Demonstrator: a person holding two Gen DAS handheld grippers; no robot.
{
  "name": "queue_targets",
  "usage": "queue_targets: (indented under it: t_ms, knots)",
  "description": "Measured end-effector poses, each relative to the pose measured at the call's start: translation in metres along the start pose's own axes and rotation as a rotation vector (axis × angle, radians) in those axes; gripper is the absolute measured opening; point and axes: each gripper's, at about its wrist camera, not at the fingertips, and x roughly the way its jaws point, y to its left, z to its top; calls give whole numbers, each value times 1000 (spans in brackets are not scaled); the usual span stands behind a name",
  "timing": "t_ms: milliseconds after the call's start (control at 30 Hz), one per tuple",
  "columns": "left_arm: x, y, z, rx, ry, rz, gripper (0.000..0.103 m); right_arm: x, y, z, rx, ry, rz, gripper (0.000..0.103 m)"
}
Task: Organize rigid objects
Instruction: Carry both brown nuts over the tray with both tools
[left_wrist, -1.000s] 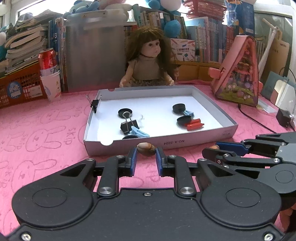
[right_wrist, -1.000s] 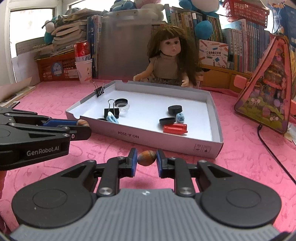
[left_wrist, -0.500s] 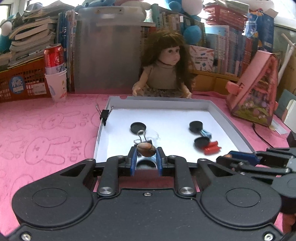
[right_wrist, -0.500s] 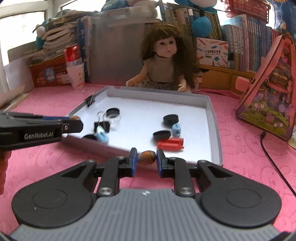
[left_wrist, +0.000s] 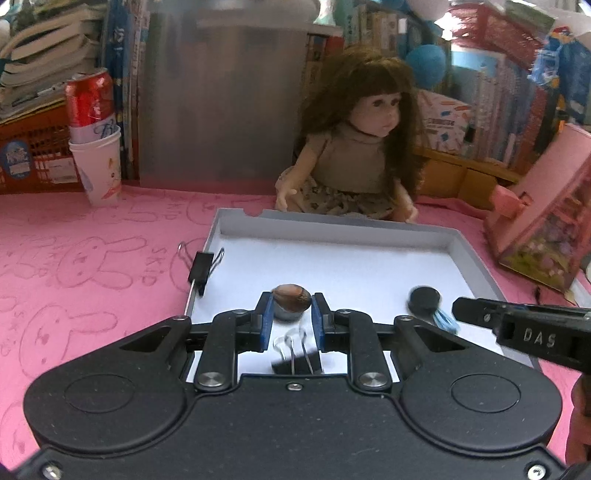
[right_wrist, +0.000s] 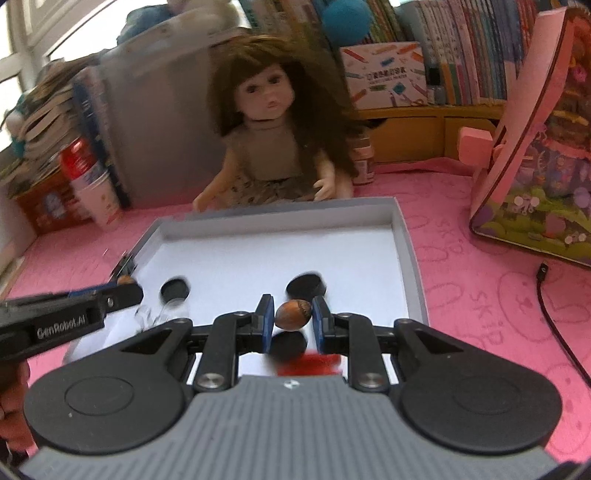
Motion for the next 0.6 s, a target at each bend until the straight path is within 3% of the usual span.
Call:
queue_targets:
  t_ms: [267, 600]
  knots:
    - [47, -2, 25, 7, 32, 60, 20, 52, -17, 29, 74, 31, -50, 26]
    - [78, -4, 24, -22, 66, 59, 21, 83, -14, 29, 41, 56, -102, 27]
